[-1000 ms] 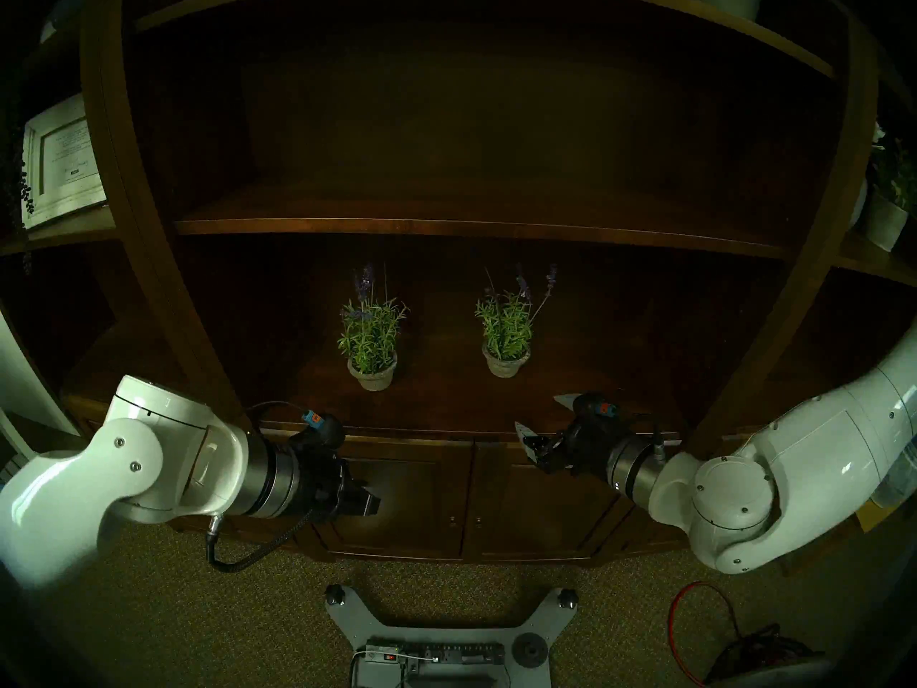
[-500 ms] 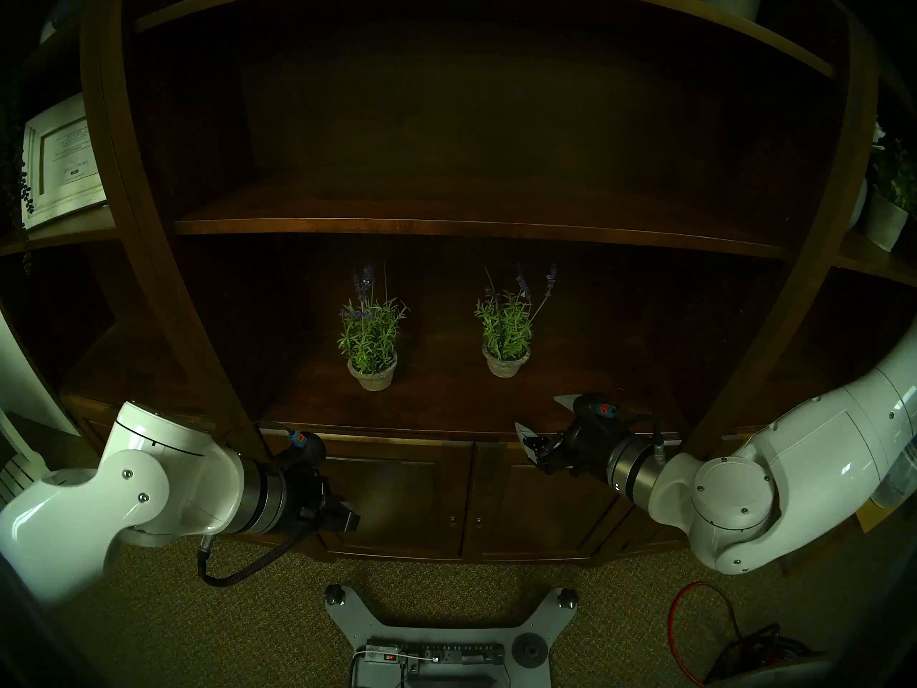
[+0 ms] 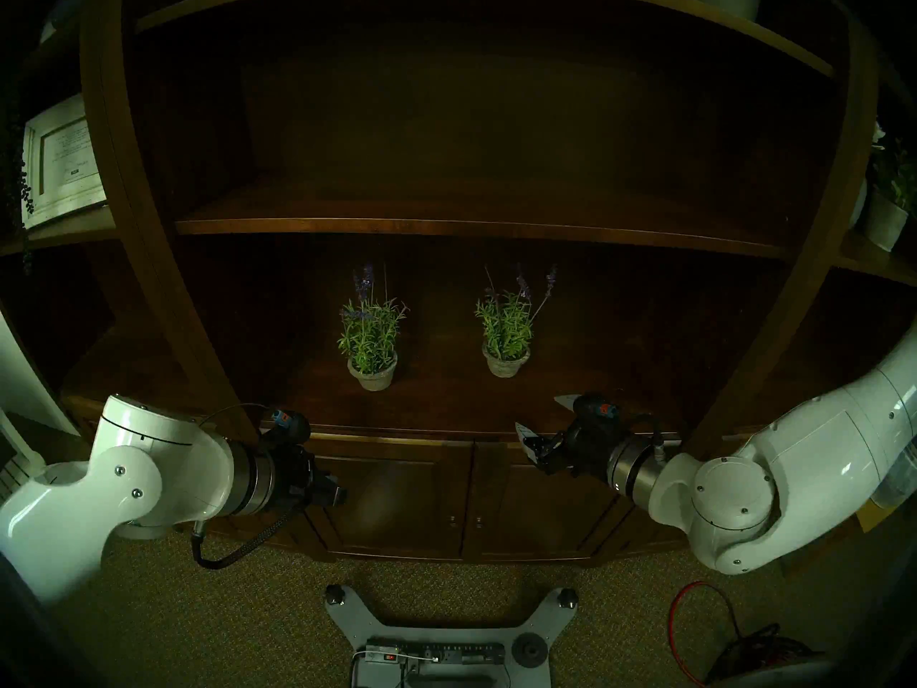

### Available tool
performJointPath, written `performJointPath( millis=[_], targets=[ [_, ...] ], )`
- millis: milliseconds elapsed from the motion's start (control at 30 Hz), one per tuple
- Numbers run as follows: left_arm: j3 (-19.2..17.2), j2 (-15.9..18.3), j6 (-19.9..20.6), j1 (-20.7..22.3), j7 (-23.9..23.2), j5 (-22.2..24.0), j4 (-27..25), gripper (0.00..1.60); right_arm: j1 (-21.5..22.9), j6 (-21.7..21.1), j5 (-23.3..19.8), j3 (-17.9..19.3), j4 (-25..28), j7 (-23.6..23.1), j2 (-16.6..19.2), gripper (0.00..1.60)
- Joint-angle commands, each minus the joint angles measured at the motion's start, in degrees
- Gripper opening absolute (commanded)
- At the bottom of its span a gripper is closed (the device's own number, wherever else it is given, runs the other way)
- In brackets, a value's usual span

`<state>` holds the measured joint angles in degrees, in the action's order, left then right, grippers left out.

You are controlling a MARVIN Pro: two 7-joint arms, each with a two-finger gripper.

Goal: Place the fake decorative plant upright

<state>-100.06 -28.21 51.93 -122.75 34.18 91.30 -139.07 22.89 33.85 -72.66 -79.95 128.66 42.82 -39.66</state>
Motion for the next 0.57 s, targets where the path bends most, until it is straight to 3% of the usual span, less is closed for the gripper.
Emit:
performJointPath(
  millis=[0, 533],
  targets=[
    [-2.3, -1.4, -1.9, -0.9, -1.6, -2.1, -0.9, 0.3, 0.7, 0.2, 0.2, 0.8, 0.0, -0.1, -0.2, 1.6],
    [-1.4, -2.1, -1.6, -2.4, -2.5, -1.2, -0.9, 0.3, 0.8, 0.2, 0.3, 0.8, 0.0, -0.1, -0.2, 1.6]
  ],
)
